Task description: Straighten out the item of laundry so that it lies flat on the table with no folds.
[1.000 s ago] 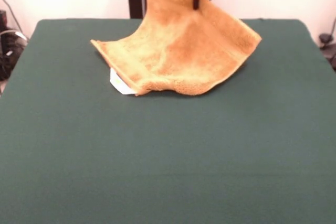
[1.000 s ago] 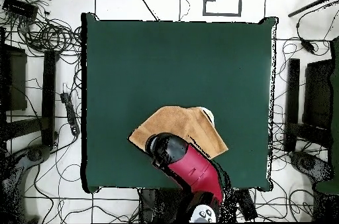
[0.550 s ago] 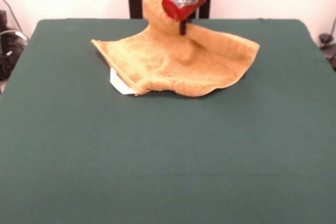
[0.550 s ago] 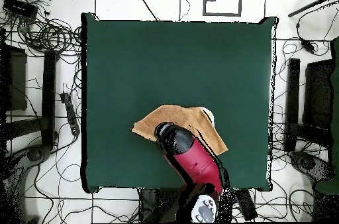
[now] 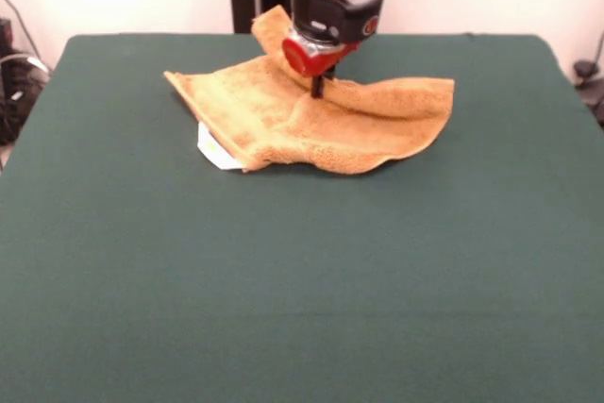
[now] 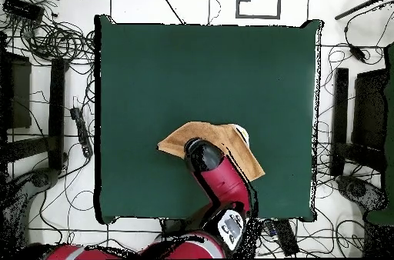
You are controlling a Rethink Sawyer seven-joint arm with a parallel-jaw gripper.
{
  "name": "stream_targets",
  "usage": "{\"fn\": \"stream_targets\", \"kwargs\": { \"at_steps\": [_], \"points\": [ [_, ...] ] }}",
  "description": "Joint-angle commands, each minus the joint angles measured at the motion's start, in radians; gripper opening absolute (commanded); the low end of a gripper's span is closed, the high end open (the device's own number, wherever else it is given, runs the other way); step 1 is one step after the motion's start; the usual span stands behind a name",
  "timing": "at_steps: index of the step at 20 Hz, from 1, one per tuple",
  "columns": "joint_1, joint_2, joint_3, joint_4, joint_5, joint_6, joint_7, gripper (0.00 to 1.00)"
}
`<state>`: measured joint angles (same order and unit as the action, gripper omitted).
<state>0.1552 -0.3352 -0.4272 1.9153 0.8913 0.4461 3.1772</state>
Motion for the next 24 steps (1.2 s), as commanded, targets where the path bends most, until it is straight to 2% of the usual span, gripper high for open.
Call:
{"fn": "stream_targets", "kwargs": {
  "at_steps": [1, 9, 12, 19, 24],
  "points": [
    [0.052, 0.017, 0.139, -0.08, 0.09, 0.121, 0.426, 0.0],
    [0.109, -0.005, 0.114, -0.095, 0.081, 0.181, 0.518, 0.0],
    [0.145, -0.031, 0.069, -0.118, 0.045, 0.26, 0.597, 0.0],
    [0.213, -0.051, 0.018, -0.183, 0.038, 0.369, 0.815, 0.0],
    [0.242, -0.078, -0.003, -0.18, 0.037, 0.404, 0.863, 0.0]
  ]
}}
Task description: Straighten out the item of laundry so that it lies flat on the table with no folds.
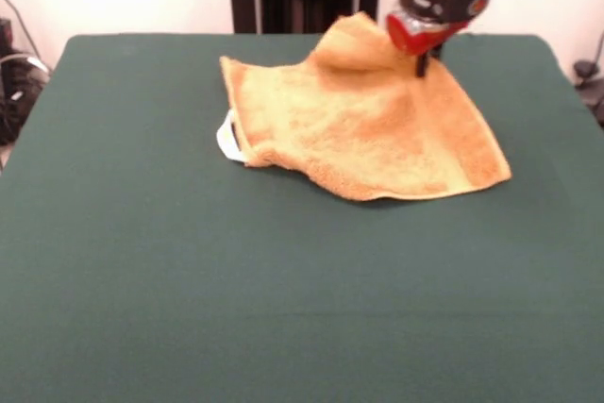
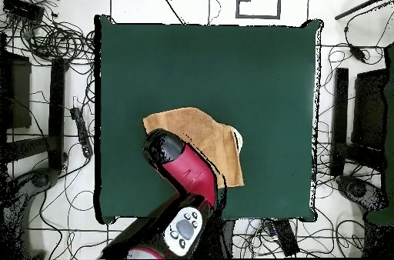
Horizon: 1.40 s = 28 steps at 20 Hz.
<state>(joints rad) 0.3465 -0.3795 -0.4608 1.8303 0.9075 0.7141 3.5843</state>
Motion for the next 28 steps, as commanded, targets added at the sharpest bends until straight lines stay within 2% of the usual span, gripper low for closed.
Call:
{"fn": "stream_targets", "kwargs": {
  "at_steps": [1, 4, 9, 12, 13, 20, 25, 28],
  "points": [
    [0.057, -0.036, 0.031, -0.095, 0.024, 0.133, 0.464, 0.0],
    [0.057, -0.018, 0.041, -0.116, 0.026, 0.128, 0.495, 0.0],
    [0.055, 0.063, 0.076, -0.176, 0.042, 0.064, 0.541, 0.0],
    [0.044, 0.069, 0.099, -0.194, 0.043, 0.059, 0.514, 0.0],
    [0.046, 0.077, 0.096, -0.208, 0.038, 0.066, 0.522, 1.0],
    [0.052, 0.105, 0.092, -0.249, 0.046, 0.072, 0.567, 1.0],
    [0.05, 0.107, 0.099, -0.245, 0.063, 0.063, 0.554, 1.0],
    [0.04, 0.107, 0.079, -0.245, 0.036, 0.103, 0.53, 1.0]
  ]
}}
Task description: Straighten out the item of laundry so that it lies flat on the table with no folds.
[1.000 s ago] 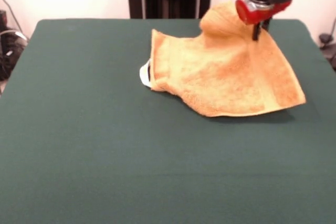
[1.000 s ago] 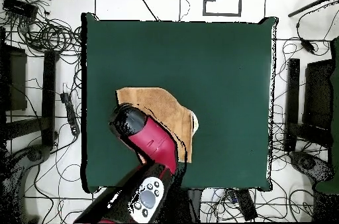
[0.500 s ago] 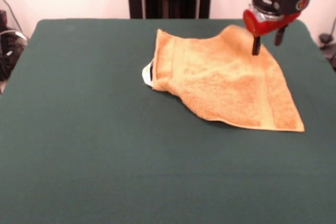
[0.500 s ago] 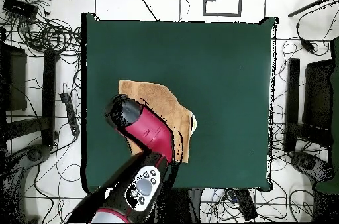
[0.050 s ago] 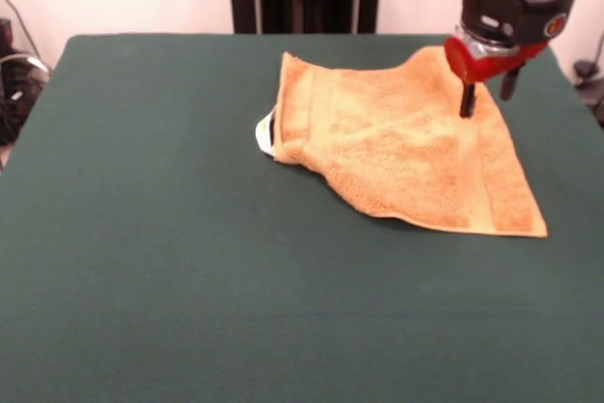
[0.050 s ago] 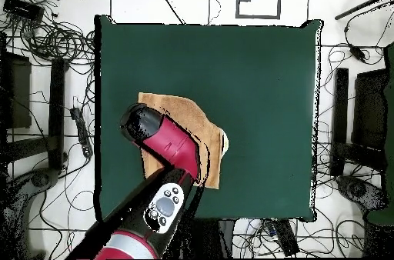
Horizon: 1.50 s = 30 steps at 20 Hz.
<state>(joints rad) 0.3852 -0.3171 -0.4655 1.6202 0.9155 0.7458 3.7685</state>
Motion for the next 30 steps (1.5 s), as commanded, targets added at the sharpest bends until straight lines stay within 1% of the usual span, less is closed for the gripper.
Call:
{"fn": "stream_targets", "kwargs": {
  "at_steps": [1, 3, 6, 8, 10, 12, 15, 18, 23, 26, 29, 30],
  "points": [
    [-0.008, 0.04, 0.077, -0.03, 0.013, 0.091, 0.322, 1.0],
    [-0.039, 0.014, 0.056, -0.007, -0.028, 0.138, 0.248, 1.0],
    [-0.105, -0.02, -0.026, 0.01, -0.138, 0.231, 0.116, 1.0],
    [-0.133, -0.047, -0.071, 0.011, -0.204, 0.278, 0.057, 1.0],
    [-0.153, -0.077, -0.107, -0.004, -0.271, 0.335, 0.028, 1.0],
    [-0.183, -0.116, -0.12, -0.012, -0.325, 0.374, -0.005, 1.0],
    [-0.23, -0.152, -0.126, -0.036, -0.398, 0.416, -0.047, 1.0],
    [-0.282, -0.164, -0.104, -0.061, -0.443, 0.427, -0.066, 1.0],
    [-0.35, -0.134, -0.052, -0.125, -0.478, 0.365, -0.064, 1.0],
    [-0.391, -0.122, 0.007, -0.124, -0.495, 0.15, -0.147, 1.0],
    [-0.416, -0.097, 0.03, -0.158, -0.495, 0.068, -0.143, 1.0],
    [-0.429, -0.095, 0.046, -0.156, -0.493, 0.02, -0.152, 1.0]
  ]
}}
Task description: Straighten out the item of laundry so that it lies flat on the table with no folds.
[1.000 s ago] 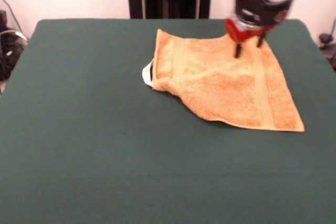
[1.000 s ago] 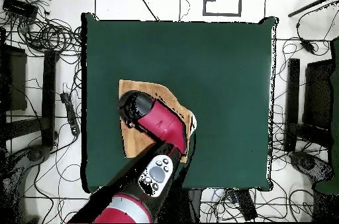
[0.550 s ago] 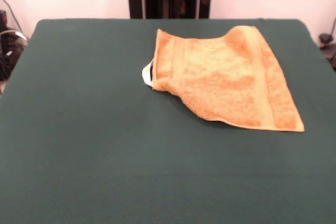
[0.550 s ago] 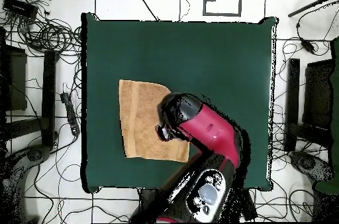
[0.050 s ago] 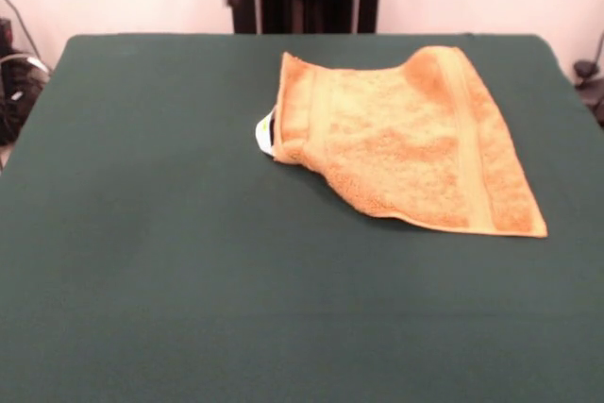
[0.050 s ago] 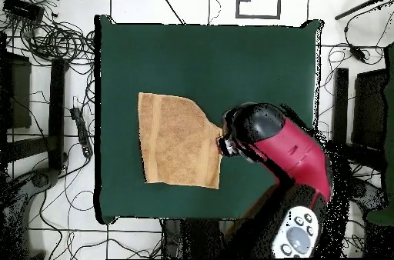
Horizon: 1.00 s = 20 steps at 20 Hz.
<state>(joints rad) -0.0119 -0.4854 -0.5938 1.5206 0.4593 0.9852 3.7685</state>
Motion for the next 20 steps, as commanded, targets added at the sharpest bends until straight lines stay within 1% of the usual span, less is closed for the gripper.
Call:
{"fn": "stream_targets", "kwargs": {
  "at_steps": [1, 4, 8, 13, 20],
  "points": [
    [-0.044, 0.077, 0.191, -0.054, -0.035, -0.267, -0.161, 1.0],
    [-0.079, 0.082, 0.239, -0.047, -0.044, -0.351, -0.183, 1.0],
    [-0.106, 0.082, 0.285, -0.045, -0.066, -0.389, -0.18, 1.0],
    [-0.119, 0.086, 0.312, -0.066, -0.085, -0.38, -0.169, 1.0],
    [-0.119, 0.1, 0.32, -0.134, -0.104, -0.311, -0.116, 1.0]
  ]
}}
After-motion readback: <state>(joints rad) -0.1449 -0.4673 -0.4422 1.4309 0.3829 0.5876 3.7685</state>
